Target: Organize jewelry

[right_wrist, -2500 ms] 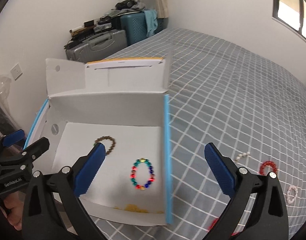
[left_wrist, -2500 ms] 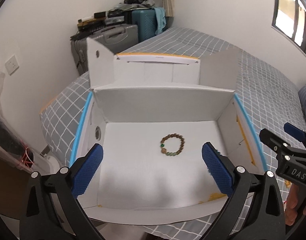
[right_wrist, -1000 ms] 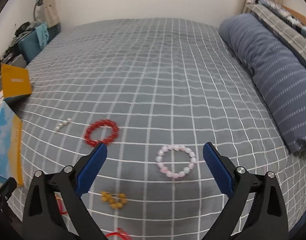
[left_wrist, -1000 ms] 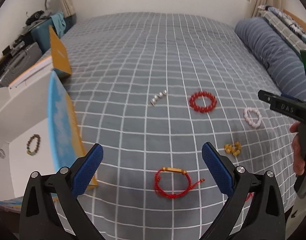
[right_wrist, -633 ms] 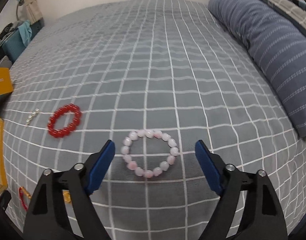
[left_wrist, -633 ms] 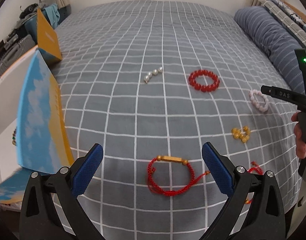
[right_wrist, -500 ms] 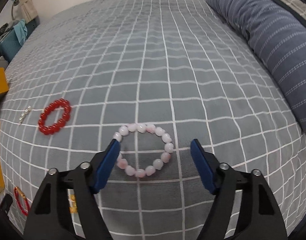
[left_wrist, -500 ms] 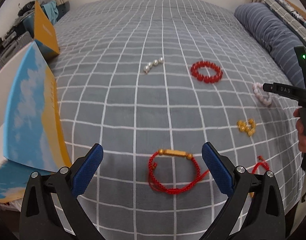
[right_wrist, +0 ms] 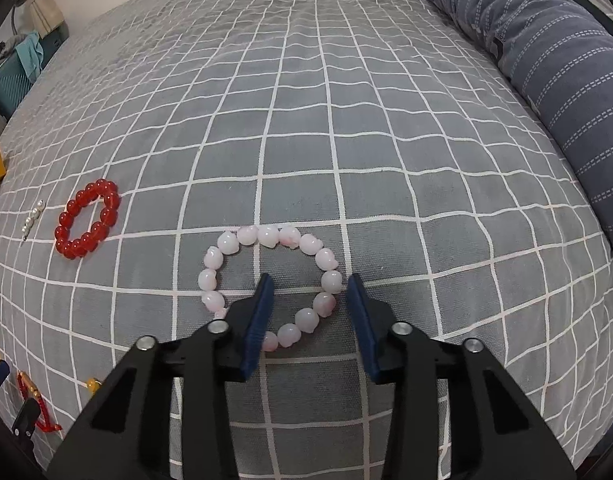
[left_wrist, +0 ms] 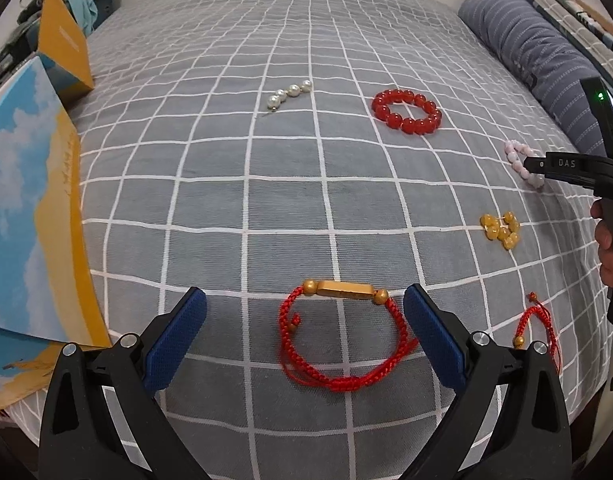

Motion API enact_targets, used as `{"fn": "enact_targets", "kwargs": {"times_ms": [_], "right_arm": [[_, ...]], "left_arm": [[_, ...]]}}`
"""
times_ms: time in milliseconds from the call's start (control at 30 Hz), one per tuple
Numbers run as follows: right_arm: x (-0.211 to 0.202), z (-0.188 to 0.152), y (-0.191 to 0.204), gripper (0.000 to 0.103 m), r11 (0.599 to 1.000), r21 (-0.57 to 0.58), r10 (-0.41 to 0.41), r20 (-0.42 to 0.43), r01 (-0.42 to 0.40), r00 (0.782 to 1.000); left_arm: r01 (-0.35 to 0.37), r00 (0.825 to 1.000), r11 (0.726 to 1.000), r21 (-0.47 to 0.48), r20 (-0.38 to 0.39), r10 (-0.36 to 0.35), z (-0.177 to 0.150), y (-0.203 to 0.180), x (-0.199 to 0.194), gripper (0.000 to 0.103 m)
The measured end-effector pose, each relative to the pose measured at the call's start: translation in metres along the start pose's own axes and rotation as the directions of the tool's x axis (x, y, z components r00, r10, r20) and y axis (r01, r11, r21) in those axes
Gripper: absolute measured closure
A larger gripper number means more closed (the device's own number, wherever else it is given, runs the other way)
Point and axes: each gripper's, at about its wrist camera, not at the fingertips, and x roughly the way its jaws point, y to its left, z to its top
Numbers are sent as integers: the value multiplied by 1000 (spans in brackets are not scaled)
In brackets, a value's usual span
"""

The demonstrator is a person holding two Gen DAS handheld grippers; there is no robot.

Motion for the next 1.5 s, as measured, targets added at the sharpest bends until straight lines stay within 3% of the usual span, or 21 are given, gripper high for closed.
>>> {"fn": "enact_targets", "kwargs": {"times_ms": [167, 267, 467, 533, 600, 667, 700, 733, 1500], "right_arm": [[2, 1, 0, 84, 1000, 9, 7, -15, -7, 1000], [1, 1, -1, 89, 1000, 16, 6, -17, -5, 1000], [-1, 1, 1, 93, 1000, 15, 2, -20, -2, 1000], [-2, 0, 0, 93, 1000, 19, 6, -20, -5, 1000], [-2, 0, -2, 93, 1000, 27, 12, -21, -11, 1000], [-3, 0, -2, 93, 999, 30, 14, -21, -13, 1000], [-3, 0, -2, 93, 999, 31, 13, -21, -13, 1000], [-4, 0, -2, 93, 999, 33, 14, -20, -13, 1000], [-30, 2, 2, 93, 999, 23, 30, 40, -31, 999]], "left_arm": [[16, 1000, 1000, 13, -10, -16, 0, -3, 4, 7], [20, 1000, 1000, 17, -21, -19, -1, -4, 7, 15], [21, 999, 1000, 19, -26, -20, 0, -3, 7, 47], [0, 1000, 1000, 12, -24, 0, 1, -1, 7, 62], [-2, 1000, 1000, 13, -23, 2, 2, -1, 5, 69], [-1, 1000, 1000, 14, -20, 2, 3, 0, 4, 82], [1, 1000, 1000, 11, -21, -1, 3, 0, 4, 95], [4, 1000, 1000, 9, -23, -4, 3, 1, 3, 98], [8, 1000, 1000, -2, -10, -8, 9, 4, -12, 100]]}}
